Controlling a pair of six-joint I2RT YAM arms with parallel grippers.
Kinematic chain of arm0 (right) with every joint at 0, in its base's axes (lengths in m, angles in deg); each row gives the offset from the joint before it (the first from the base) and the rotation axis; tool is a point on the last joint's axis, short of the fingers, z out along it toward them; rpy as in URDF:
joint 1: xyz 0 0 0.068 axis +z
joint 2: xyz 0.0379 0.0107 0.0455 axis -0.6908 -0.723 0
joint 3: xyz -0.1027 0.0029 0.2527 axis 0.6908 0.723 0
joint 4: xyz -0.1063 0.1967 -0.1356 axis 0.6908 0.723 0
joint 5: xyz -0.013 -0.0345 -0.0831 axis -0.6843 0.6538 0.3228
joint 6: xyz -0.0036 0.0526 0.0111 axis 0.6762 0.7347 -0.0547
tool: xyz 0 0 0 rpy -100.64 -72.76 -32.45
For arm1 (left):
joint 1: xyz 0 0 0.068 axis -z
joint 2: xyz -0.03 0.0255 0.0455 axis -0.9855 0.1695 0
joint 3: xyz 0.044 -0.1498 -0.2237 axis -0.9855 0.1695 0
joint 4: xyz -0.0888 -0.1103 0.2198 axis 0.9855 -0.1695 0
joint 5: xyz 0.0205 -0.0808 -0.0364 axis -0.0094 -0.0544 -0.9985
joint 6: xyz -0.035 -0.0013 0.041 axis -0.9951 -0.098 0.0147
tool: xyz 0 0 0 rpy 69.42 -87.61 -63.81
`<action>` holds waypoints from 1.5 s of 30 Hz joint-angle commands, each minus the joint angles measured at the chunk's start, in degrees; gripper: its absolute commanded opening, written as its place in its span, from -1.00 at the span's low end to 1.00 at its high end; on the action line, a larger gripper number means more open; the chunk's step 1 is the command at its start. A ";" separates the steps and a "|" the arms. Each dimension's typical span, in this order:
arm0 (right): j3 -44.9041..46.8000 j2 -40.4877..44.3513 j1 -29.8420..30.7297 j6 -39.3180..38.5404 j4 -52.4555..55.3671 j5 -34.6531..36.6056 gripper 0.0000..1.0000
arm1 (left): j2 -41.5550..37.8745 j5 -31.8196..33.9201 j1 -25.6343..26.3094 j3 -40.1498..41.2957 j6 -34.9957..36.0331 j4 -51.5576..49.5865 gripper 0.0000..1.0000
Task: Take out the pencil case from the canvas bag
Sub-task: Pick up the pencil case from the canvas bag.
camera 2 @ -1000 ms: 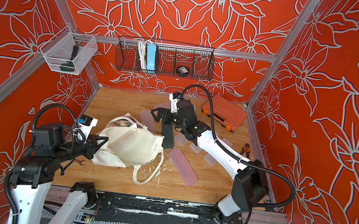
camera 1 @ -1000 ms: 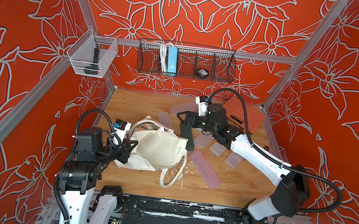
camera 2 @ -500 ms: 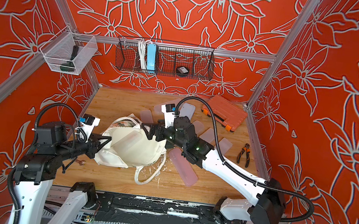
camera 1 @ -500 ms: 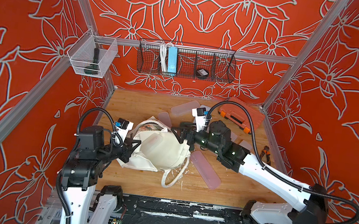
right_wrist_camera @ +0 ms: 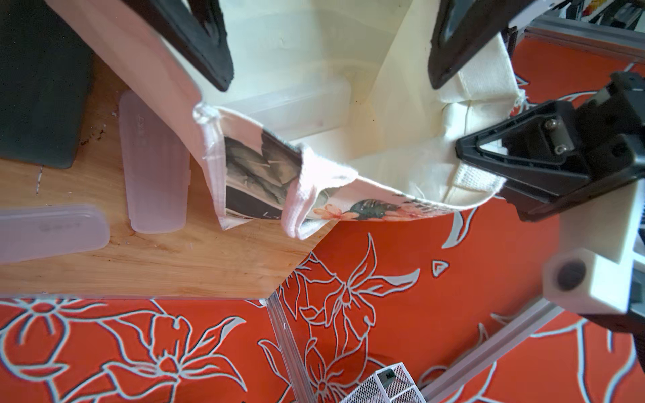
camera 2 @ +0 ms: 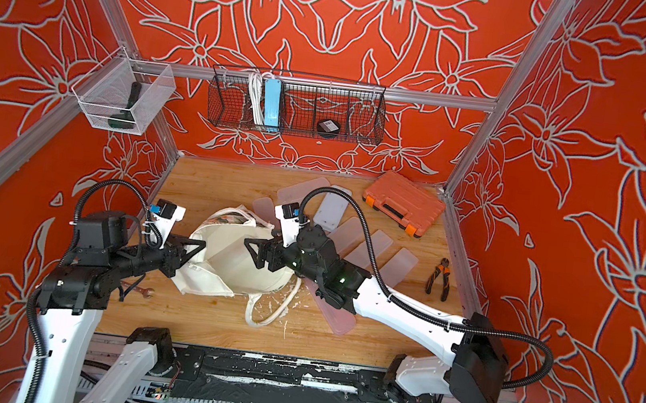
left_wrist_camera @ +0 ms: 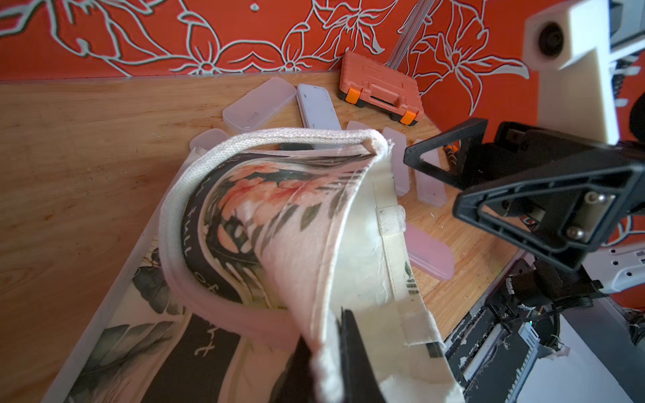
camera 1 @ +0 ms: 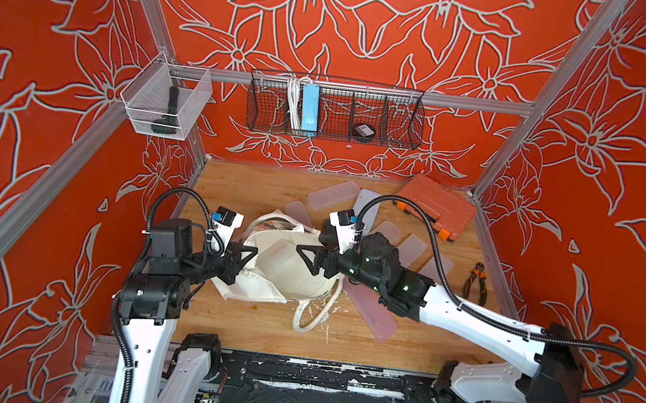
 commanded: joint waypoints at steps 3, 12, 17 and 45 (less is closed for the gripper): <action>1.11 -1.88 2.36 0.07 -2.36 2.58 0.61 | -0.52 -3.44 -0.38 0.89 -0.30 5.50 -1.00; 1.42 -5.19 5.00 0.12 -2.53 4.52 0.34 | -0.39 -3.44 -0.33 1.27 -0.21 5.58 -1.00; 1.31 -6.80 6.16 -0.62 -2.12 5.34 0.22 | -0.35 -3.61 -0.37 1.44 -0.74 5.68 -1.00; -6.83 -22.88 14.14 -12.62 10.33 11.22 -0.07 | 0.66 -2.95 0.44 0.99 11.92 -1.55 -1.00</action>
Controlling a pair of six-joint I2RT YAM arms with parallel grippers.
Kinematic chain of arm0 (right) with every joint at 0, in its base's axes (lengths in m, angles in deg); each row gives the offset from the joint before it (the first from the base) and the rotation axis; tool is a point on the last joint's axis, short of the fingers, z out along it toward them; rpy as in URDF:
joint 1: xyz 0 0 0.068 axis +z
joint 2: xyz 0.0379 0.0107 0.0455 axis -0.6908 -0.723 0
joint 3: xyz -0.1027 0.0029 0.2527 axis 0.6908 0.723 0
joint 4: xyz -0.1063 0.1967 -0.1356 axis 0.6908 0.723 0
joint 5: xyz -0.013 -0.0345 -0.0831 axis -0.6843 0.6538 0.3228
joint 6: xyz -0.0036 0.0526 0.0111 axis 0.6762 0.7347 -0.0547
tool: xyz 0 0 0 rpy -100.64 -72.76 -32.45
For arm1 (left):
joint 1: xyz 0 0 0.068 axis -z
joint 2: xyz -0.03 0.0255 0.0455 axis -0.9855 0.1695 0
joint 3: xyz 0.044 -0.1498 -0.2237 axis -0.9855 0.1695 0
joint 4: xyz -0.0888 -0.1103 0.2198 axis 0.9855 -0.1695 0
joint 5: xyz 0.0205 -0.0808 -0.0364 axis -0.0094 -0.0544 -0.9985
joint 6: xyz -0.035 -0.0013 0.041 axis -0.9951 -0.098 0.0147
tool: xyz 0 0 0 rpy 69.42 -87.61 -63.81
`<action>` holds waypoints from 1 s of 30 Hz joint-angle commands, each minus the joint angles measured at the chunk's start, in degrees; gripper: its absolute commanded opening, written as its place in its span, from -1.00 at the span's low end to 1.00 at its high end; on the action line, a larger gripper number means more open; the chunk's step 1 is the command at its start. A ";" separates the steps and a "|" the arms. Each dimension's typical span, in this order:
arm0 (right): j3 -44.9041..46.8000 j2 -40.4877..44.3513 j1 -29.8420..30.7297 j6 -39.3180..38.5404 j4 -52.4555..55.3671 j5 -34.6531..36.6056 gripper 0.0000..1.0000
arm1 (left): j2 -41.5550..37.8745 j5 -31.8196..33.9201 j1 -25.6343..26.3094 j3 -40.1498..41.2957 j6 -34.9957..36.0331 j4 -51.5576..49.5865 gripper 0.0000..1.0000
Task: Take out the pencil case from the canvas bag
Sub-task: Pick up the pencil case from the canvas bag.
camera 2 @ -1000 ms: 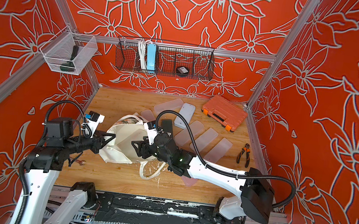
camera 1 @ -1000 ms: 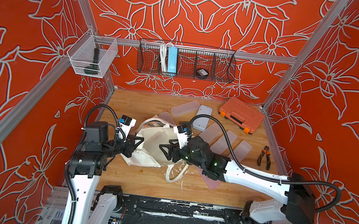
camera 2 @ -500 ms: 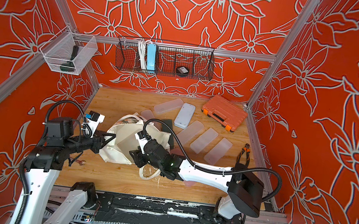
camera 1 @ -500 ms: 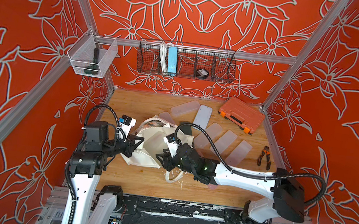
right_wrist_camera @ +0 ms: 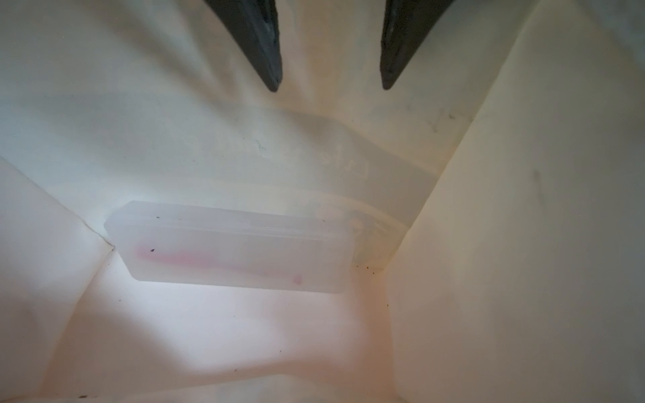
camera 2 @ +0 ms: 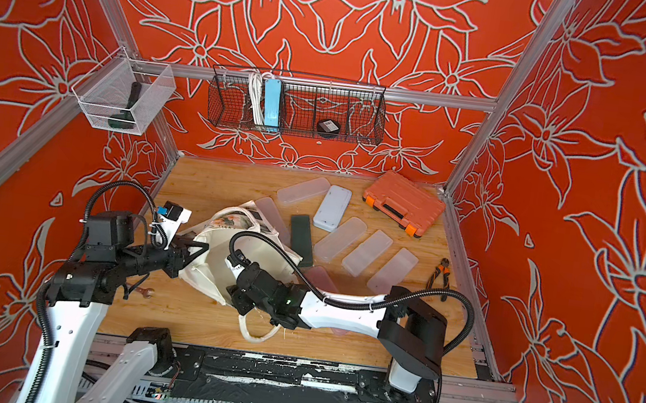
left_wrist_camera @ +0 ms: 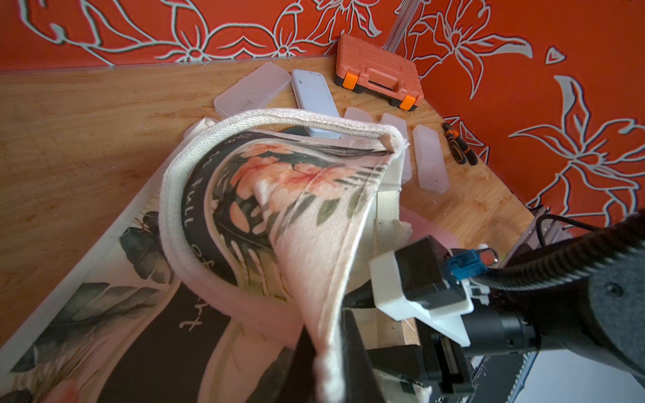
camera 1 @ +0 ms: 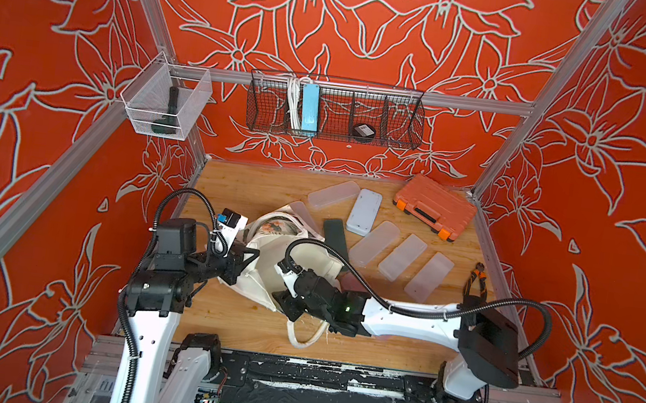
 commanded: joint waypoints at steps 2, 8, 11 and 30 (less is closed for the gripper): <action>-4.29 -3.41 0.46 -0.50 6.41 1.17 -0.07 | -0.43 -2.39 0.48 -0.79 10.34 -3.35 -1.00; -9.63 -8.96 0.46 5.96 10.72 0.84 -0.06 | -0.95 -2.33 1.07 0.15 19.96 -8.96 -1.00; -11.52 -11.33 0.46 9.50 11.53 0.29 -0.04 | -1.31 -3.74 1.27 1.65 24.67 -11.26 -1.00; -4.09 -11.17 -0.55 32.58 0.97 4.42 0.20 | -3.79 -4.36 1.57 6.75 36.23 -12.99 -1.00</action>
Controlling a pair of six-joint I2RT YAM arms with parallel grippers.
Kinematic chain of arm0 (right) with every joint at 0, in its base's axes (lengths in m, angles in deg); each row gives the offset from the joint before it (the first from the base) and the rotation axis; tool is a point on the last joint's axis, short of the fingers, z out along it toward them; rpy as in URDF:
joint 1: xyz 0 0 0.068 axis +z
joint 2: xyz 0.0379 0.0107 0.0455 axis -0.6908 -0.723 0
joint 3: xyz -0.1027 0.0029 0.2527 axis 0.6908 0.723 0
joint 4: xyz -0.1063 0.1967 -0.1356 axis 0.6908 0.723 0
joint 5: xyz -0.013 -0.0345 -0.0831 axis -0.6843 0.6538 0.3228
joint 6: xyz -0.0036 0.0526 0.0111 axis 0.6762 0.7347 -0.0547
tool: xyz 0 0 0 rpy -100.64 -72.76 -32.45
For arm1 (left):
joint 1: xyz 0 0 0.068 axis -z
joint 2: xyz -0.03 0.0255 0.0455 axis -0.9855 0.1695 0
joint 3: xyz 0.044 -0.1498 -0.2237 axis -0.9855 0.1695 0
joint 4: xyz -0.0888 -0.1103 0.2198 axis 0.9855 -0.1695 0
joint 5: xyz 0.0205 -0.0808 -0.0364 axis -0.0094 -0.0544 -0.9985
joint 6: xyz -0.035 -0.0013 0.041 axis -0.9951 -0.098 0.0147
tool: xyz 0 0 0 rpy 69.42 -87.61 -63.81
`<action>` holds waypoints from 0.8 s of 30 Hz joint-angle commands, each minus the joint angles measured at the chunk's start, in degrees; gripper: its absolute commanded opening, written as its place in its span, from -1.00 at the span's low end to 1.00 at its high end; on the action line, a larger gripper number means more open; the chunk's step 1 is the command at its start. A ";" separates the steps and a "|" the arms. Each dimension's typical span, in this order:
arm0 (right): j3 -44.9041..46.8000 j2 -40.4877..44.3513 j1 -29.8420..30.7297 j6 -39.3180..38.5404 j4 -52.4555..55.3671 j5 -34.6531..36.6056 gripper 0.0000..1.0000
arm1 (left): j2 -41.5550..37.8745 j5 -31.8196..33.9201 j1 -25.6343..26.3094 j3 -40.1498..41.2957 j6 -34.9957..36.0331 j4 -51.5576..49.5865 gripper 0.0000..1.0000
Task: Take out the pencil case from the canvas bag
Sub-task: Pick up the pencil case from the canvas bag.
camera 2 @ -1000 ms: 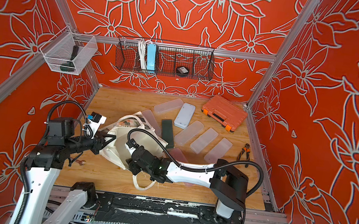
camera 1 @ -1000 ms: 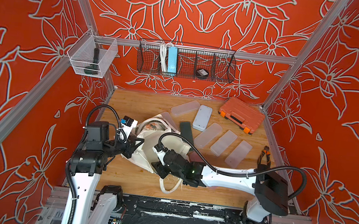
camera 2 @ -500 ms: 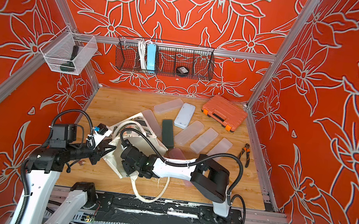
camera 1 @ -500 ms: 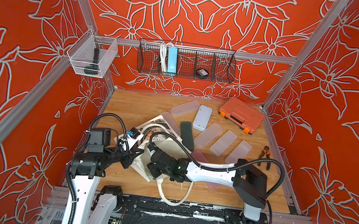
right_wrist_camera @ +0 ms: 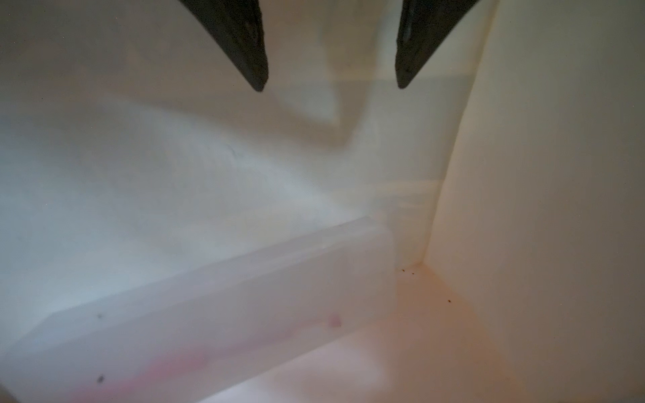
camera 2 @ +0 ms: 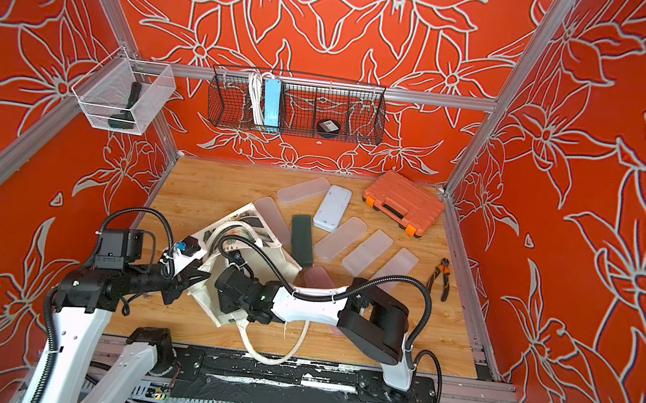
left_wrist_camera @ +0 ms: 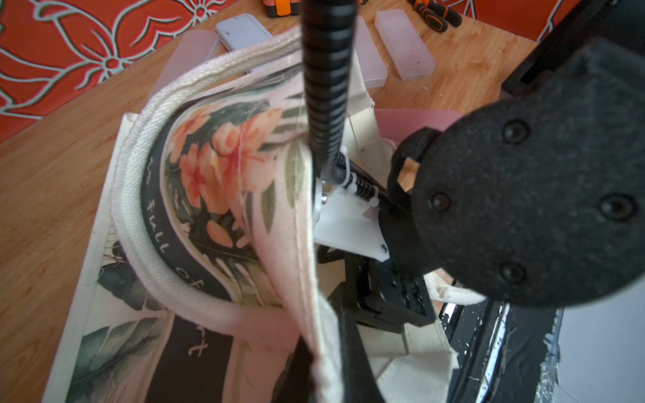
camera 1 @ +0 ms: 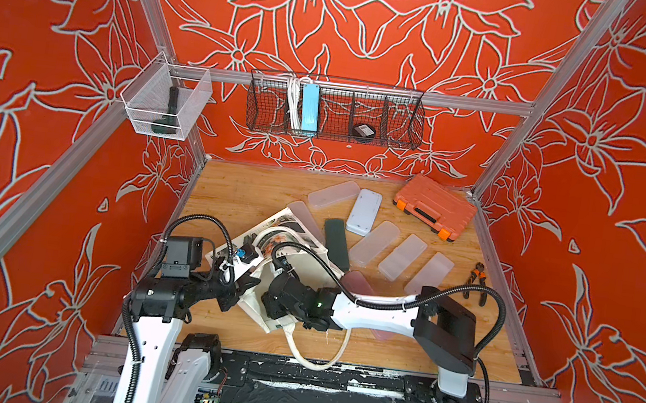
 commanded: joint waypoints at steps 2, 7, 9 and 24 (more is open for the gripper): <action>7.19 1.34 -1.05 10.99 -9.42 1.43 0.21 | -2.42 -3.35 0.50 1.75 3.31 -0.26 -1.00; 10.39 0.08 -1.05 16.22 -15.76 0.14 0.23 | -6.00 -4.47 0.51 3.70 3.89 2.26 -1.00; 11.82 -0.61 -1.06 18.31 -20.11 -0.47 0.23 | -7.66 -5.85 0.47 4.44 3.81 3.22 -1.00; 16.94 -5.42 -1.58 35.54 -41.63 2.16 0.40 | -17.40 -16.84 0.47 6.53 -0.42 6.23 -1.00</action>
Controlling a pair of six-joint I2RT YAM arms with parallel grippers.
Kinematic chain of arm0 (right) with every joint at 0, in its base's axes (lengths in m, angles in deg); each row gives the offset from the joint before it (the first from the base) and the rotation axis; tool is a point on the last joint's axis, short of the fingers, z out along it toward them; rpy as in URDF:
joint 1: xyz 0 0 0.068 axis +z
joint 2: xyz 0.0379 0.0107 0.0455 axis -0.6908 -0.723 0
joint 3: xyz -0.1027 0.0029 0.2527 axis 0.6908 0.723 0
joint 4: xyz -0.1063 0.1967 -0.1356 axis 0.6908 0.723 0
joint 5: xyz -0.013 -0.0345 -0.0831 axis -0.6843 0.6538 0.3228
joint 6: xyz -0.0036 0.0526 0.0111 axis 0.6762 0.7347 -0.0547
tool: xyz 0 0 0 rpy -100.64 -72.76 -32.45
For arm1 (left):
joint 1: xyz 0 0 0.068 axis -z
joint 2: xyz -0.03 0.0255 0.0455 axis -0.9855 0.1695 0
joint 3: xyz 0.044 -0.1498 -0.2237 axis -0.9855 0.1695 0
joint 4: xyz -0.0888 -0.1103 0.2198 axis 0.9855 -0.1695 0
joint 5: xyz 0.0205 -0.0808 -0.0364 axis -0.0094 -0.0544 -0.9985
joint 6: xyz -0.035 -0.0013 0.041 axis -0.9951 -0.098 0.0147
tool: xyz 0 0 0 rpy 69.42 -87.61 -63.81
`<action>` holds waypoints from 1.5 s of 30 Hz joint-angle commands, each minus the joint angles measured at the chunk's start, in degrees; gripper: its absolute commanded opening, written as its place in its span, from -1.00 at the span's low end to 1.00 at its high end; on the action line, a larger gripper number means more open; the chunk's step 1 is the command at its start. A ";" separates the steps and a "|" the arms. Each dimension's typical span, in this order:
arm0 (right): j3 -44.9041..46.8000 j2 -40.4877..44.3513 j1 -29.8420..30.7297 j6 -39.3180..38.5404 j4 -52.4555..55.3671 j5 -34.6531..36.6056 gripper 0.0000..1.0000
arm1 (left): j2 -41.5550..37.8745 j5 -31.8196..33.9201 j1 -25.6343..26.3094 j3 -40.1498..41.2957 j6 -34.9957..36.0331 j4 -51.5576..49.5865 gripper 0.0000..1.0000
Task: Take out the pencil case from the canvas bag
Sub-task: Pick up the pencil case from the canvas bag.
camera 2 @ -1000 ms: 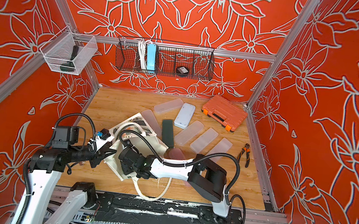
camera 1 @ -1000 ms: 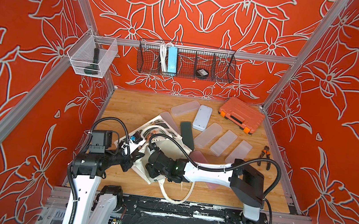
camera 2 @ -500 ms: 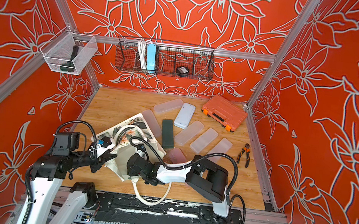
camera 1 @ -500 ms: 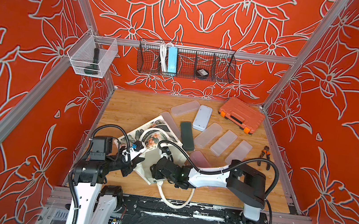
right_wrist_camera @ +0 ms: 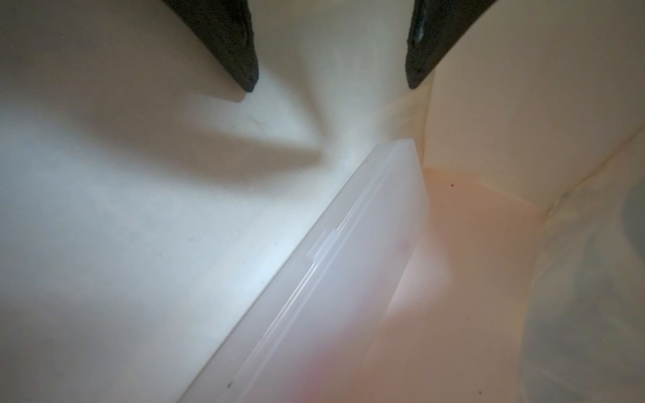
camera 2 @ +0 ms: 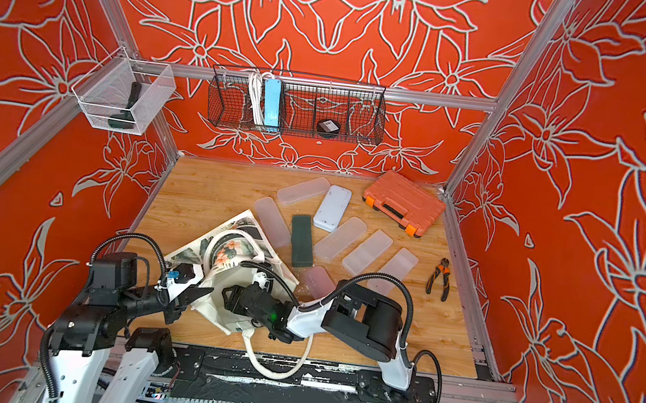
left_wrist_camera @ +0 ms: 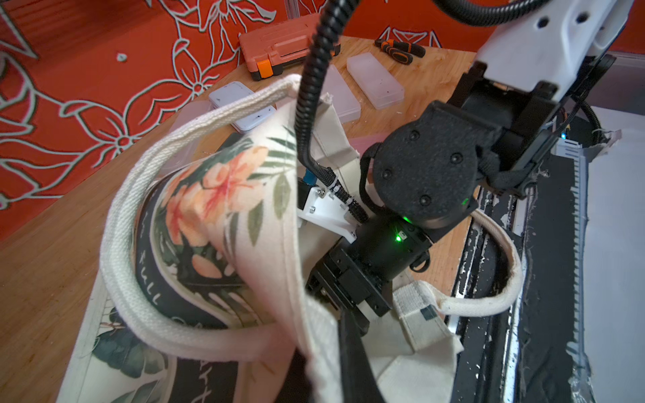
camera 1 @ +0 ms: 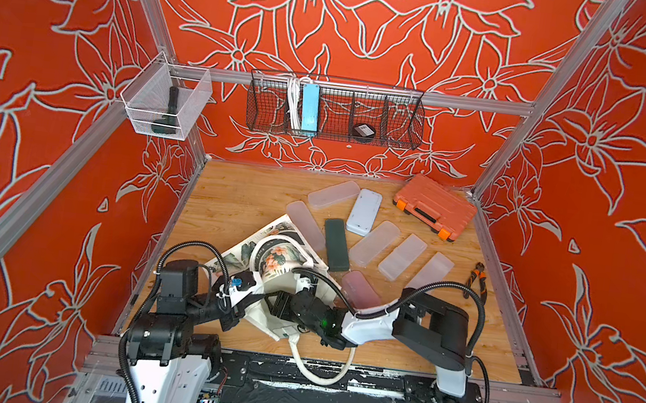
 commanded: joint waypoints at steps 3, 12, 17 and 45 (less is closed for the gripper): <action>-2.95 -3.68 -1.37 7.42 -4.44 1.58 0.40 | -1.22 -11.51 0.49 -3.05 -1.70 2.23 -1.00; -6.58 -11.97 -2.83 18.67 -11.05 0.05 0.40 | -1.93 -17.86 0.47 -8.21 -10.14 4.81 -1.00; -6.42 -14.46 -4.38 20.41 -15.73 1.44 0.40 | -2.19 -19.75 0.75 -11.01 -13.73 5.59 -1.00; -2.13 -10.23 -12.71 2.52 -40.99 -3.98 -0.64 | -4.08 -14.91 1.27 -7.79 -4.65 -3.78 -1.00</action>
